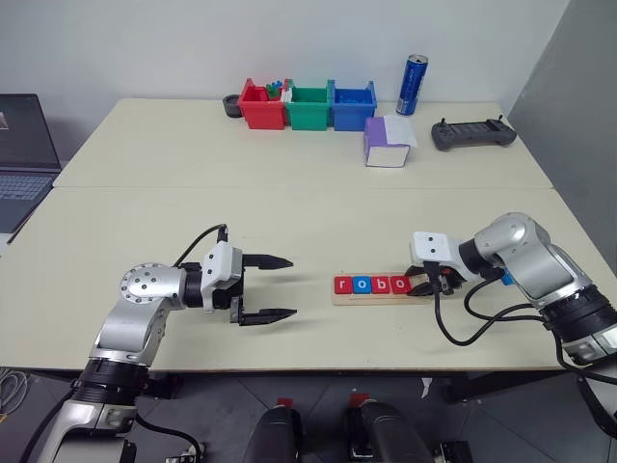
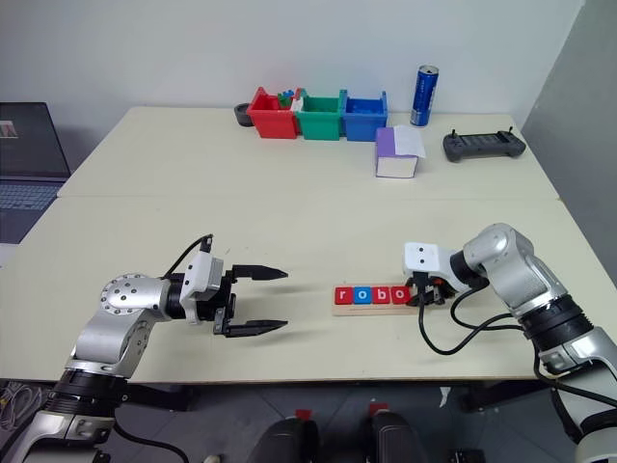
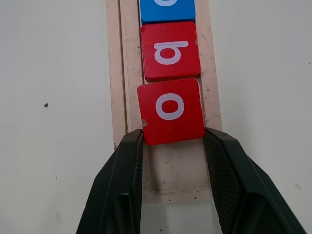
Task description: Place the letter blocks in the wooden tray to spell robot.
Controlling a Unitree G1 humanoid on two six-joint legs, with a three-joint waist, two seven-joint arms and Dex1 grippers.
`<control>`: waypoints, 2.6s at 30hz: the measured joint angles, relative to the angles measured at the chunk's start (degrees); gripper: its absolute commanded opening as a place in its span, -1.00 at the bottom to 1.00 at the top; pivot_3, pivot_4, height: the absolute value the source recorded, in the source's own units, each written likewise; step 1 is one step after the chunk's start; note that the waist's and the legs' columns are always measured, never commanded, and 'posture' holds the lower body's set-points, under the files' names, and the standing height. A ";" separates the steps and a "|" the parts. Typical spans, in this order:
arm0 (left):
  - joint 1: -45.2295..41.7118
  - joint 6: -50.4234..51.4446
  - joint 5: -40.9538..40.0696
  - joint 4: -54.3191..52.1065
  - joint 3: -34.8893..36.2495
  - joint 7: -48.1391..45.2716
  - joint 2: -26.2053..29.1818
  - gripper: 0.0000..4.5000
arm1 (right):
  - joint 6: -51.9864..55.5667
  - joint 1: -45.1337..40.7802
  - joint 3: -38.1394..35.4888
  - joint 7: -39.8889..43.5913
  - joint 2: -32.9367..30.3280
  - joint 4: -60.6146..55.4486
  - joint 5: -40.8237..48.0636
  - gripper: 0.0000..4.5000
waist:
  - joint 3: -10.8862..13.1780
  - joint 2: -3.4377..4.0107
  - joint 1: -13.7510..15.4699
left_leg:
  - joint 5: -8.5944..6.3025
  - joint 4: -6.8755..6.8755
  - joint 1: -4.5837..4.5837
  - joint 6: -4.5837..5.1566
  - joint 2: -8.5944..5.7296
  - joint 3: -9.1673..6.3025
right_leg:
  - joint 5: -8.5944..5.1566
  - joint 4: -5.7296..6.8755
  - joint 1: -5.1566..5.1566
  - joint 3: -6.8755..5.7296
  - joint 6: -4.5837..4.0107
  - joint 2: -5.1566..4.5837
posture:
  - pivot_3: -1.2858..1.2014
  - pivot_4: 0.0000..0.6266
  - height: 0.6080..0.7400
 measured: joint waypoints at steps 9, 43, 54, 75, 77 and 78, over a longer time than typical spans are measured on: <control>0.00 -0.08 0.01 0.02 0.00 0.02 0.00 1.00 | 0.35 -0.17 0.02 0.12 0.20 -0.05 -0.37 -0.35 | 0.00 0.00 -0.01 | 0.00 0.00 0.01 0.00 0.00 0.00 | 0.00 0.00 0.00 0.00 0.00 0.00 | 0.03 -0.52 1.00; 0.29 -0.49 -0.02 0.40 0.02 0.96 -0.14 1.00 | 3.85 -1.67 0.55 1.08 1.55 -1.57 -2.69 -0.35 | 0.00 0.00 -0.01 | 0.00 0.00 0.00 0.00 0.00 0.00 | 0.00 0.01 0.00 0.00 0.00 0.00 | 0.03 -0.52 1.00; 0.28 -0.48 -0.02 0.40 0.03 0.98 -0.13 1.00 | 4.90 -0.68 0.37 0.99 0.56 -2.31 -2.29 -0.35 | 0.00 0.00 -0.01 | 0.00 0.00 0.00 0.00 0.00 0.00 | 0.00 0.01 0.00 0.00 0.00 0.00 | 0.03 -0.52 1.00; -0.06 -1.28 0.03 1.68 0.03 0.06 -0.13 1.00 | 4.92 -0.51 -0.12 0.03 0.81 -2.99 -2.09 0.85 | 0.00 0.00 -0.01 | 0.00 0.01 0.00 0.00 0.00 0.00 | 0.00 0.01 0.00 0.00 0.00 0.00 | 0.03 -0.52 1.00; -0.37 -1.39 0.03 1.73 0.02 0.05 -0.13 1.00 | 4.92 -0.52 -0.57 0.31 0.74 -3.02 -1.75 0.99 | 0.00 0.00 -0.01 | 0.00 0.01 0.00 0.00 0.00 0.00 | 0.00 0.01 0.00 0.00 0.00 0.00 | 0.03 -0.52 1.00; -0.52 -1.42 0.03 1.82 0.02 0.03 -0.13 1.00 | 4.92 -0.52 -0.95 0.62 0.55 -3.23 -1.23 0.99 | 0.00 0.00 -0.01 | 0.00 0.01 0.00 0.00 0.00 0.00 | 0.00 0.02 0.00 0.00 0.00 0.00 | 0.03 -0.52 1.00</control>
